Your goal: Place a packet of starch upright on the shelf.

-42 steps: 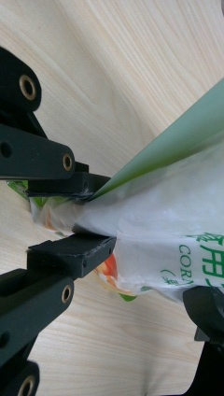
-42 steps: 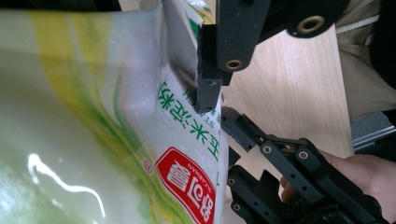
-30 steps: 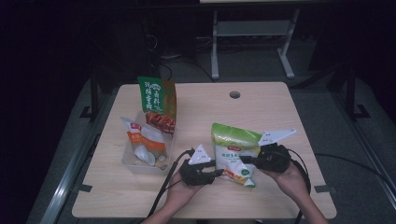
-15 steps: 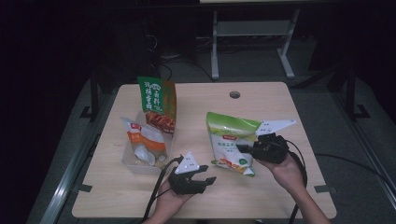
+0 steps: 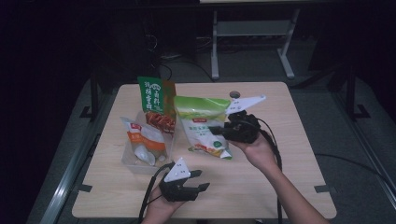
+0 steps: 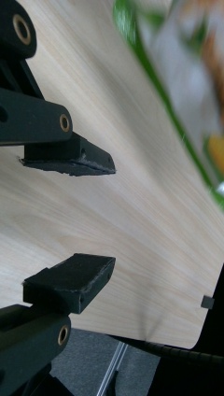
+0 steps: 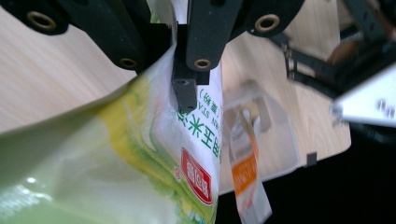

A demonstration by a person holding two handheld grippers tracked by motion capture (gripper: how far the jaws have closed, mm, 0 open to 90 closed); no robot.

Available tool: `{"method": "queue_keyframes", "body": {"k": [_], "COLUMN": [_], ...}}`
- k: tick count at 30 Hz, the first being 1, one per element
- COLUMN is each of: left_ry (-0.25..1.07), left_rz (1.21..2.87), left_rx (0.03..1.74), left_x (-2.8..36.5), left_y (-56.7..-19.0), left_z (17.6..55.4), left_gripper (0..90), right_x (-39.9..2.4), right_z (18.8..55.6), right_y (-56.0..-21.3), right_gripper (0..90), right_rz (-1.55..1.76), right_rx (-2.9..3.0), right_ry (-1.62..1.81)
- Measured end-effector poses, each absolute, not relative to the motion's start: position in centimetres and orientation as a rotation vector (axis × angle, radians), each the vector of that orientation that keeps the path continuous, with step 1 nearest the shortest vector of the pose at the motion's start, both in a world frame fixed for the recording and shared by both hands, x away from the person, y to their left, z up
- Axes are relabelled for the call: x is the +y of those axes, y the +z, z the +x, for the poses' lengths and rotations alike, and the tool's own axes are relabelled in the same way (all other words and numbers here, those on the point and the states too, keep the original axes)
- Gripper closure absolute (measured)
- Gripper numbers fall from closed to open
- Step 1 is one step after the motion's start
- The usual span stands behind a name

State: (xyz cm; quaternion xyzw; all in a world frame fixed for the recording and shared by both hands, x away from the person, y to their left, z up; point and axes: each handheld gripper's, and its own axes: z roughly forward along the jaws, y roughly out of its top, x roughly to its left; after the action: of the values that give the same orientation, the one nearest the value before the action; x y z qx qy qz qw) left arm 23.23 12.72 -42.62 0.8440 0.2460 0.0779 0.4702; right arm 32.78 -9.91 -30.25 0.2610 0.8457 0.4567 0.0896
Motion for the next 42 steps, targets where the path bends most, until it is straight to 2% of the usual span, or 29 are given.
{"method": "queue_keyframes", "body": {"k": [18,27,42], "left_ry": [0.183,0.168,0.157], "left_rz": [2.084,2.078,2.069], "left_rx": [0.602,0.594,0.597], "left_x": [14.2,14.3,14.5], "left_y": [-43.1,-43.2,-43.1], "left_z": [22.4,22.3,22.1], "left_gripper": [47.3,44.4,44.3], "right_x": [1.0,5.2,7.9], "right_z": [37.5,39.0,39.7], "right_y": [-28.7,-31.1,-33.9], "right_gripper": [88.3,88.4,88.3], "right_rz": [0.687,0.69,0.668], "right_rx": [2.533,2.566,2.561], "right_ry": [1.373,1.378,1.411]}}
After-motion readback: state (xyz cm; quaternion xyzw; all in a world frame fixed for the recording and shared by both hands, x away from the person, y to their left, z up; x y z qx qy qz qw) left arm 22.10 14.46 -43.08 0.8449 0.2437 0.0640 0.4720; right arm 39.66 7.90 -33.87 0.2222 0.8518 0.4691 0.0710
